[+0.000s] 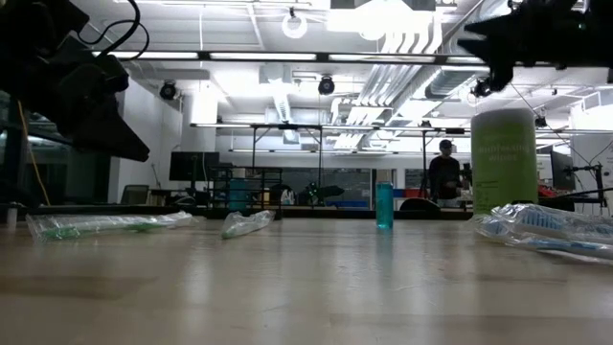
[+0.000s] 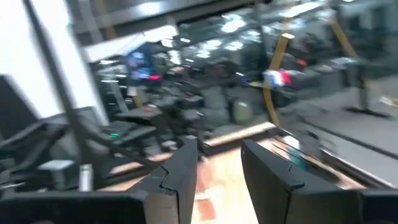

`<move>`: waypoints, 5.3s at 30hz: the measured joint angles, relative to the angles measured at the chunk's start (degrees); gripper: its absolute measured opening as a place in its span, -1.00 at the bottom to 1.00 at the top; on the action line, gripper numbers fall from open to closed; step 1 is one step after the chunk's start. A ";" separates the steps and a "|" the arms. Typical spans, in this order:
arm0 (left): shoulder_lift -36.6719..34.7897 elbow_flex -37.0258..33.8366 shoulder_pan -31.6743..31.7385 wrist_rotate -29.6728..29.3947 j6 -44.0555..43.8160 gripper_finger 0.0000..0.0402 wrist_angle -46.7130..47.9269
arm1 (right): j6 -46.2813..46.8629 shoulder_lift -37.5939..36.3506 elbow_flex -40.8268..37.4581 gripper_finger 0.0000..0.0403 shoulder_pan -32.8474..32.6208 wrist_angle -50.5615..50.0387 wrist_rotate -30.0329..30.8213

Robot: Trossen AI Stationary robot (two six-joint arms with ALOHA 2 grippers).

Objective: Pick & Place toothbrushing station
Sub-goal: Put the blue mouthwash bottle into the wire organizer

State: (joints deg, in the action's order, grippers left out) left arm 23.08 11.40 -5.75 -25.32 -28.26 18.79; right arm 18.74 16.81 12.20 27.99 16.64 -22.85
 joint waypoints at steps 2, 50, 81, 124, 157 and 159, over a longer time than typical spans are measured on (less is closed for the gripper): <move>-0.01 0.00 0.00 0.00 0.01 -0.35 0.00 | -1.36 1.71 0.67 -0.42 0.00 2.78 -3.96; -0.01 0.00 -0.01 0.02 0.01 -0.35 0.00 | 13.15 64.45 56.51 -0.42 -15.11 -55.09 35.60; 0.00 0.00 0.00 0.02 0.01 -0.35 -0.02 | 24.79 80.25 74.74 -0.42 -9.77 -77.25 23.95; -0.01 0.00 0.00 0.01 0.01 -0.35 0.00 | 22.32 88.88 81.09 -0.42 -9.50 -83.89 27.05; 0.00 0.02 0.00 0.02 0.00 -0.35 -1.11 | 28.01 89.60 81.08 -0.42 -10.05 -85.60 29.99; 0.01 0.02 -0.01 0.02 0.01 -0.35 -1.11 | 28.00 89.60 81.08 -0.42 -10.47 -85.00 29.99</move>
State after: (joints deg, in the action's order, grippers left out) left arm 23.09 11.42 -5.76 -25.30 -28.25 17.68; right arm 46.74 106.41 93.27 17.53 -68.37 7.14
